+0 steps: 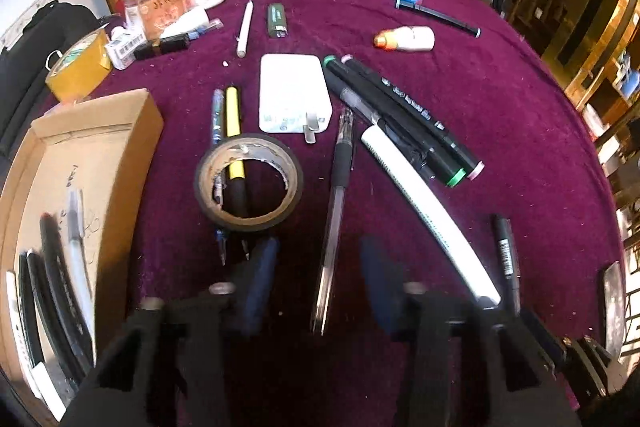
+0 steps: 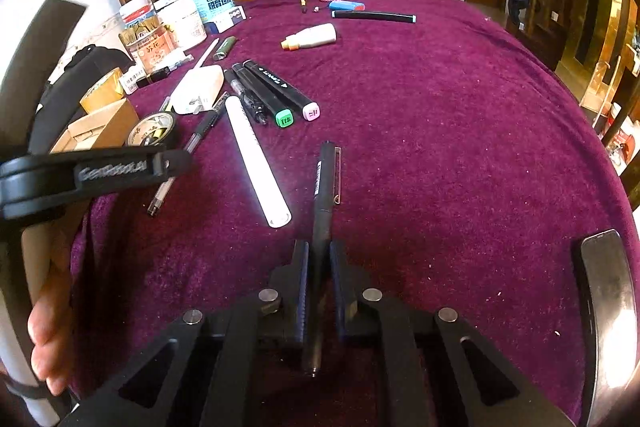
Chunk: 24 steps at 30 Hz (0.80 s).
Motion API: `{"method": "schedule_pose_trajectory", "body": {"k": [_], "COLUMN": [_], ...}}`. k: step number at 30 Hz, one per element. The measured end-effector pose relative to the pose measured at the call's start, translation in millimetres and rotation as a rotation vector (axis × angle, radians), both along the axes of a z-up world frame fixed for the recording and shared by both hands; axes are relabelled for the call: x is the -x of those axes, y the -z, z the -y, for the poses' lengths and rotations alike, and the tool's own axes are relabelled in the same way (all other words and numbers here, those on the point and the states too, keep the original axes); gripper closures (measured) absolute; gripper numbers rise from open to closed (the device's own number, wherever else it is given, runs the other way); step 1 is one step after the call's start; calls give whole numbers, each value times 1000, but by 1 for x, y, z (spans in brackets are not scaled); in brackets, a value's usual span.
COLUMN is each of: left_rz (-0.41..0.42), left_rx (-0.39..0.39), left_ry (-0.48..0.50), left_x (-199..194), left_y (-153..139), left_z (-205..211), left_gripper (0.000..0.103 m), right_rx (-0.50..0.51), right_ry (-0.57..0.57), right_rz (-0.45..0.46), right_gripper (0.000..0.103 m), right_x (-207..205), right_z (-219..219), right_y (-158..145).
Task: Organize rigid objects
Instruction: 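Grasp a black pen with the right tool while the left tool grasps a black-capped clear pen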
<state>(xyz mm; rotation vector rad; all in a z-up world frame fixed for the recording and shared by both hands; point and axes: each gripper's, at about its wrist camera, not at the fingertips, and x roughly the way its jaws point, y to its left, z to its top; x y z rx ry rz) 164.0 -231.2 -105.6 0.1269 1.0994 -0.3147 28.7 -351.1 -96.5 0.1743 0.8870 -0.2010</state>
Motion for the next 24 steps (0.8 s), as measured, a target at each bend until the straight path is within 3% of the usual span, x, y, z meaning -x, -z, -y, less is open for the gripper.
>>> {"method": "schedule_pose_trajectory", "body": {"k": [2,16,18,21,23,24], "left_rz": [16,-78,-81,-95,-64,-44], "left_rx": [-20,54,67,94,85,66], "left_ry": [-10,37,33,46,52,53], "left_x": [1,81,83,77,75,74], "left_y": [2,-2,-2,-5,-9,-10], "left_z": [-1,-47,-49,-47,-42,-39], "left_gripper": [93,94,92,78,65,63], "right_rx": [7,1,2,4,1,0], "right_ry": [0,1,0,0,0,0], "right_rz": [-1,0,0,-1,0,0], "right_gripper": [93,93,93,93,93,93], "right_x": [0,0,0,0,0,0], "right_z": [-1,-1,-1,0,0,0], "right_y": [0,1,1,1,1,1]}}
